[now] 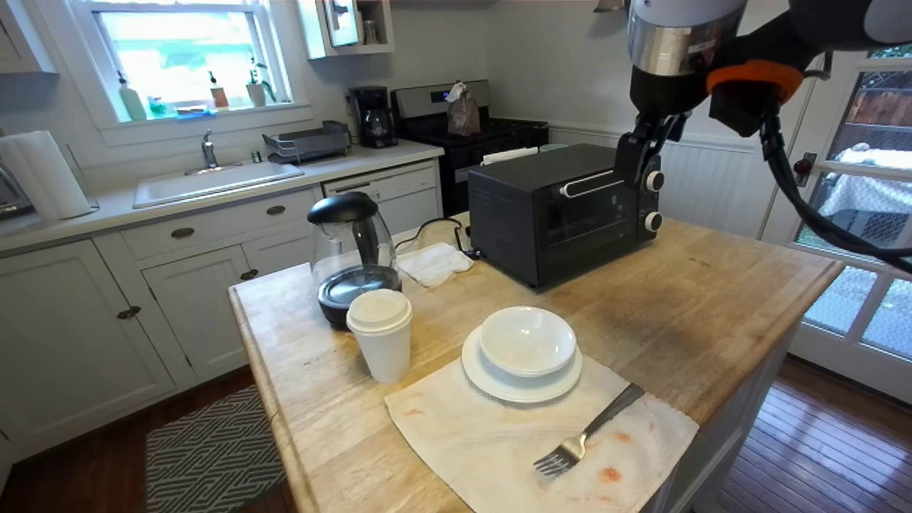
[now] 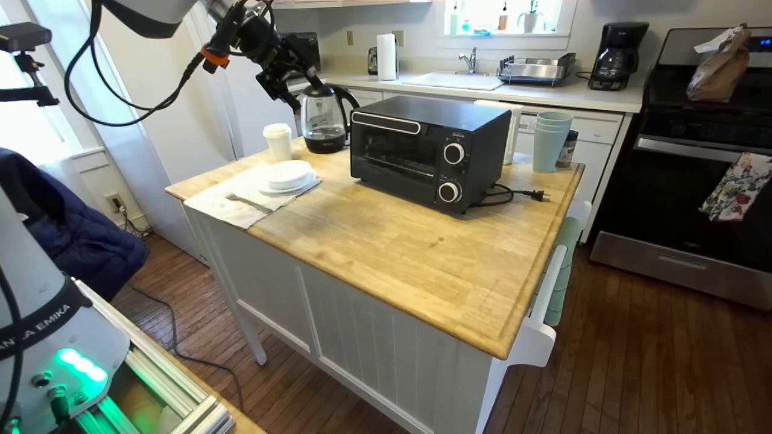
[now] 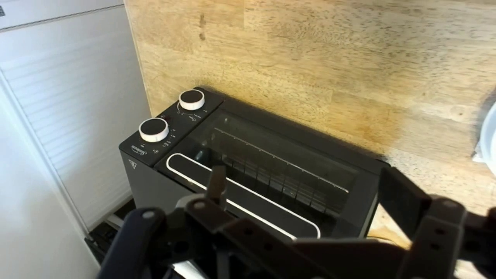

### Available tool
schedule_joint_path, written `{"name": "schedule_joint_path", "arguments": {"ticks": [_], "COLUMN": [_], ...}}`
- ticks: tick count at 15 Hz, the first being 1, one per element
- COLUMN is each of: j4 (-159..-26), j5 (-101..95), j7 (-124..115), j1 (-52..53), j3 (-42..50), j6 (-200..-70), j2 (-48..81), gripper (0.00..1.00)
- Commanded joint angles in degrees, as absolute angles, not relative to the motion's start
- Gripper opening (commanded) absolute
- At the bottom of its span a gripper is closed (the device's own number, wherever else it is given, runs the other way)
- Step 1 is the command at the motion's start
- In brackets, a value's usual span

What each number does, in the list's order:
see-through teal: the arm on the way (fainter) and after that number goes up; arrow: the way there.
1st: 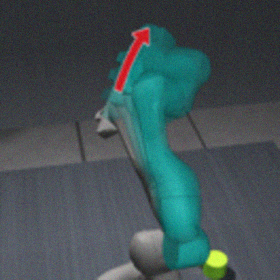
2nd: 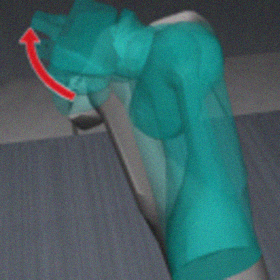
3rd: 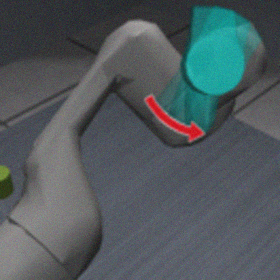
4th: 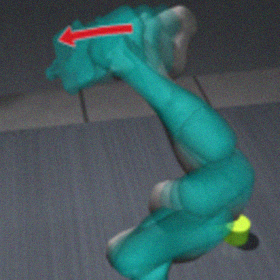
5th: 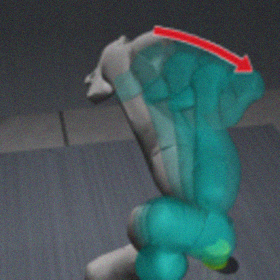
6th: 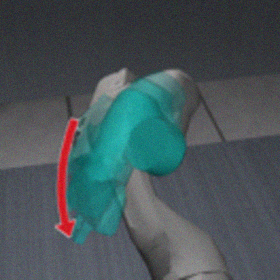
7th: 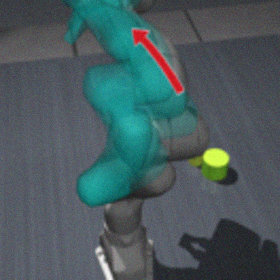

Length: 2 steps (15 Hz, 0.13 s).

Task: Remove the bowl from the oven then close the oven

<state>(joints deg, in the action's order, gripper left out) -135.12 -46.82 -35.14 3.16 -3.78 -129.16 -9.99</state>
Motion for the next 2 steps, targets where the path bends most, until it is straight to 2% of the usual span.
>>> {"name": "schedule_joint_path", "arguments": {"ticks": [1, 2], "j4": [-135.5, -135.7], "j5": [-46.6, -46.5], "j7": [-35.1, -35.1], "j1": [2.4, 2.4], "j3": [-4.5, -4.5], "j6": [-129.2, -129.2], "j2": [-10.5, -10.8], "gripper": [1.00, 1.00]}}
